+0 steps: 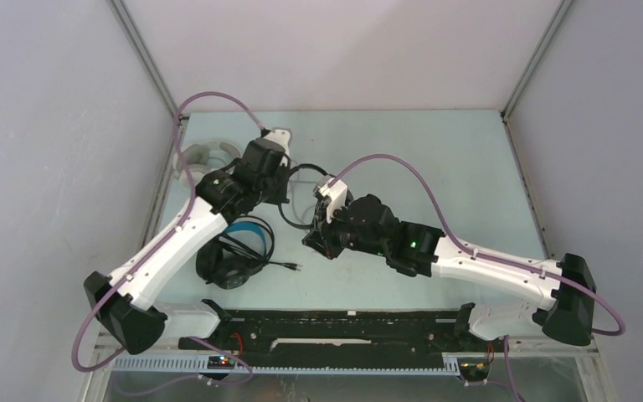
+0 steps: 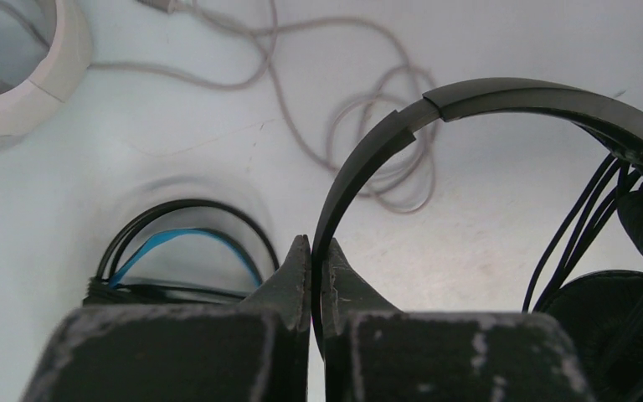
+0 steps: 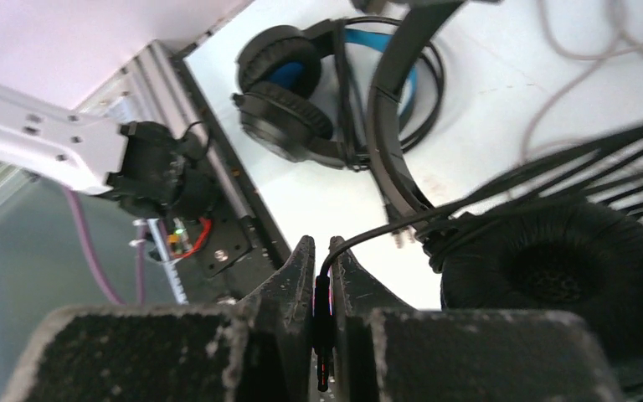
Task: Wrap the headphones
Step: Wrap the headphones cable around the headphones.
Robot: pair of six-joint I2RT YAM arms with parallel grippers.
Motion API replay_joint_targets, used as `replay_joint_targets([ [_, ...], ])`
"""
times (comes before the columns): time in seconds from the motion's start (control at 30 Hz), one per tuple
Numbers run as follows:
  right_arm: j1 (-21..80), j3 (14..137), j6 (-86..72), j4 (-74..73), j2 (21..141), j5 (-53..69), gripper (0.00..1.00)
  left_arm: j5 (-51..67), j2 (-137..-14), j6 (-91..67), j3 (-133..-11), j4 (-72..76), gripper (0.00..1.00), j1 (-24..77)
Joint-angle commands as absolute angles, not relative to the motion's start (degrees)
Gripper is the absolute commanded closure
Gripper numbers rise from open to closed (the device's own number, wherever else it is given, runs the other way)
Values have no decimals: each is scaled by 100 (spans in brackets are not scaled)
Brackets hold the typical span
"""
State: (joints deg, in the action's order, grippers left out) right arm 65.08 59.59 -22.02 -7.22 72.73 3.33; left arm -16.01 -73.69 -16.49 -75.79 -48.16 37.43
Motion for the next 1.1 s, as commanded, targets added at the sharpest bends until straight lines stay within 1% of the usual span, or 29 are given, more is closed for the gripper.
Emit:
replay_joint_targets([
  [0.0, 6610, 6161, -1915, -794, 7431, -430, 100, -1283, -6801, -2494, -7484, -3983, 100, 3566],
  [0.33, 6623, 5882, -1802, -768, 7136, -1218, 89, -1275, -6453, -2808, -7462, -4102, 100, 3515],
  [0.47, 6604, 5640, -1806, -635, 6850, -1351, 79, -1234, -6320, -2871, -7454, -4101, 100, 3511],
  [0.57, 6591, 5477, -1737, -503, 6629, -1374, 75, -1140, -6258, -2912, -7427, -4077, 100, 3515],
  [0.9, 6520, 5019, -1560, -187, 5998, -1294, 72, -1035, -6179, -2963, -7427, -4077, 100, 3508],
  [1.0, 6539, 4776, -1441, 50, 5750, -1092, 68, -1040, -6183, -2960, -7427, -4079, 100, 3516],
  [1.07, 6539, 4589, -1349, 337, 5566, -982, 63, -1023, -6191, -2962, -7435, -4081, 100, 3513],
])
